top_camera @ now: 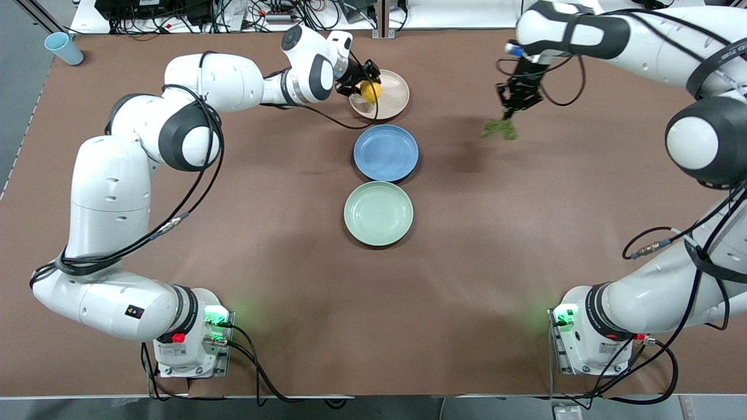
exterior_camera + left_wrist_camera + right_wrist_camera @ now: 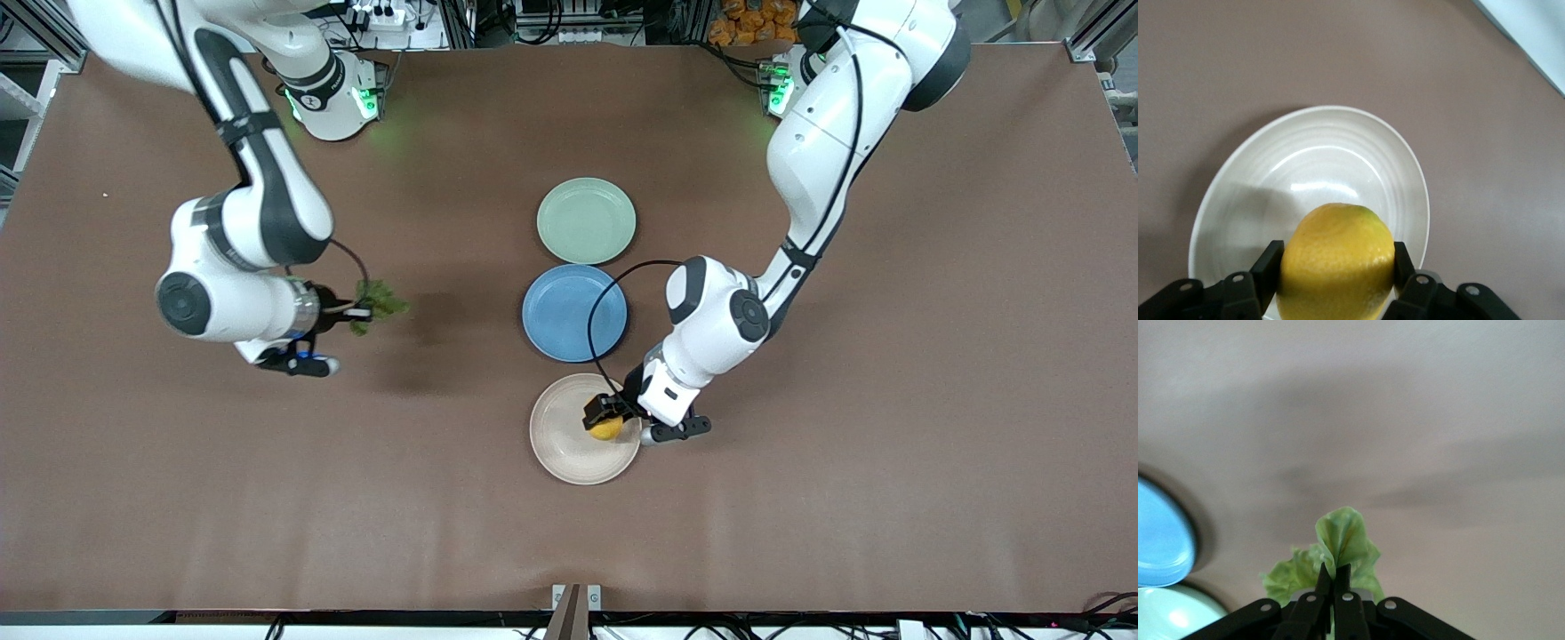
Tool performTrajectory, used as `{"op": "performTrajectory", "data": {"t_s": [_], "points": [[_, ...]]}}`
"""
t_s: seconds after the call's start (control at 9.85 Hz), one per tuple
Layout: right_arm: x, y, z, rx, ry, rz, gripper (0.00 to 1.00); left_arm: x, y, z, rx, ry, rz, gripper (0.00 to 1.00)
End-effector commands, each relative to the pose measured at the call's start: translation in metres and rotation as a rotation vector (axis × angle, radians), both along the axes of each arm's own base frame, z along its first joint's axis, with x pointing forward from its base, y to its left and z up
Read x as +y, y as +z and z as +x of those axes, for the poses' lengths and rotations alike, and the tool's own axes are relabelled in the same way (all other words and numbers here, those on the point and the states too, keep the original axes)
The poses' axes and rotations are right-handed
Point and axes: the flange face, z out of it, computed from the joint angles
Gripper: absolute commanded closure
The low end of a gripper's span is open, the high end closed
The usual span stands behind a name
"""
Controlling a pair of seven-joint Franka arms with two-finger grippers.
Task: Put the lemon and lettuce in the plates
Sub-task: 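Carry the lemon to the cream plate while the right gripper lifts lettuce, then release the lemon on the cream plate while the right gripper carries lettuce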
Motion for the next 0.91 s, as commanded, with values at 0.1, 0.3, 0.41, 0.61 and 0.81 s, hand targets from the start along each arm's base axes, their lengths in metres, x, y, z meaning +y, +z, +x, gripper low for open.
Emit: {"op": "performTrajectory", "data": {"t_s": [0.1,0.3,0.41,0.61,0.81], "points": [[0.108,0.009,-0.047,0.039,-0.067,0.017,1.00,-0.003,-0.001,0.004,0.012,0.045,-0.024,0.97],[0.167,0.007,-0.073,-0.005,-0.111,0.001,1.00,-0.002,-0.003,0.004,0.014,0.046,-0.021,0.65],[0.192,0.004,-0.086,-0.022,-0.121,-0.004,1.00,-0.002,-0.004,0.003,0.013,0.043,-0.018,0.45],[0.228,-0.008,-0.110,-0.019,-0.150,0.004,1.00,-0.001,-0.006,0.003,0.014,0.041,-0.014,0.00],[0.255,-0.023,-0.131,-0.022,-0.180,-0.007,1.00,-0.003,0.000,0.004,0.008,0.041,-0.019,0.00]]}}
